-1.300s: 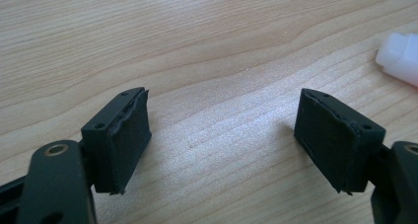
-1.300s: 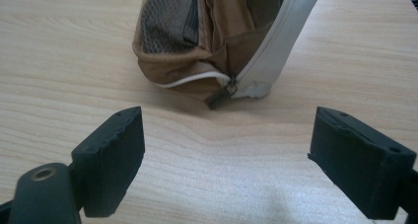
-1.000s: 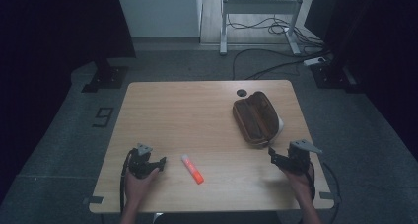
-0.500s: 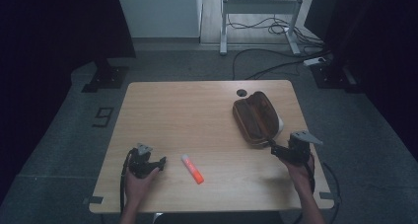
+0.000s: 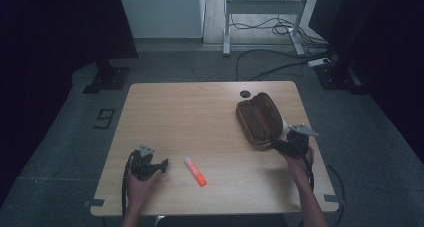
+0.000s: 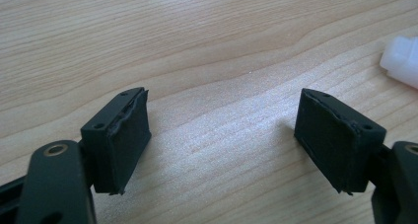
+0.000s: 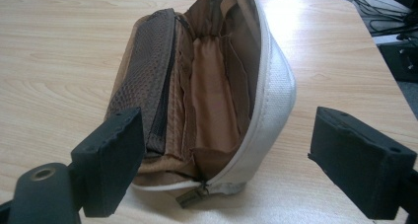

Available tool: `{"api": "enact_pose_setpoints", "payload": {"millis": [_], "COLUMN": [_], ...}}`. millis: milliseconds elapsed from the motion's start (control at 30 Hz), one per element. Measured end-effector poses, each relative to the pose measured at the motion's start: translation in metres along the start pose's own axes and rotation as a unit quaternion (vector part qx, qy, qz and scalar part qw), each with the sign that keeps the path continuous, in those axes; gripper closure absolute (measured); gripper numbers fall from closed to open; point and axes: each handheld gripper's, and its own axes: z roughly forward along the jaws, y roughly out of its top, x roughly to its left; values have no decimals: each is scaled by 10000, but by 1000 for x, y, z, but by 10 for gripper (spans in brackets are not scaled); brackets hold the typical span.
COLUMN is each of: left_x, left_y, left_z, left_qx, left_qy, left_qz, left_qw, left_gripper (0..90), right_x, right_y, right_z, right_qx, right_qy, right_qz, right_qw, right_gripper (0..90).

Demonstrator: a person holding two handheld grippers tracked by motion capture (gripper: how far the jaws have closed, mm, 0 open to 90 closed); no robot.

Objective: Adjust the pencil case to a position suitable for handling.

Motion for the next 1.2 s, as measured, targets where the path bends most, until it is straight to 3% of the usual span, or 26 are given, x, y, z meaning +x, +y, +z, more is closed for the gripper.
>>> {"api": "enact_pose_setpoints", "payload": {"millis": [200,467,633,733,767,800,833,867,900,967,1033,1100,1200], "left_x": [0,0,0,0,0,0,0,0,0,0,0,0,0], "left_y": [0,0,0,0,0,0,0,0,0,0,0,0,0], "left_z": [0,0,0,0,0,0,0,0,0,0,0,0,0], "left_qx": [0,0,-1,0,-1,-1,-1,-2,-2,-3,-1,-1,0], "left_qy": [-2,-2,-4,-3,-4,-4,-4,-2,-3,-1,-3,-4,-5], "left_qz": [-2,-3,-2,-3,-5,-5,-5,-4,-5,-3,-4,-5,-4], "left_qw": [10000,10000,10000,10000,10000,10000,10000,10000,10000,10000,10000,10000,10000], "left_gripper": [210,211,211,211,210,210,210,210,210,210,210,210,210], "right_x": [-2,-7,-10,-12,-14,-14,-16,-16,-18,-19,-21,-25,-30], "right_y": [5,7,3,1,1,1,0,0,-1,-1,-3,-4,-8], "right_z": [8,28,43,49,52,52,55,55,58,59,60,60,57], "right_qx": [-44,118,191,169,130,130,104,104,105,134,133,92,-28], "right_qy": [-29,-191,-125,-80,-50,-50,-15,-15,62,87,141,274,351], "right_qz": [66,62,153,194,225,225,256,256,321,322,341,549,845], "right_qw": [10000,9997,9996,9996,9997,9997,9996,9996,9994,9994,9992,9981,9958], "right_gripper": [131,133,175,248,310,310,396,396,479,526,662,748,807]}}
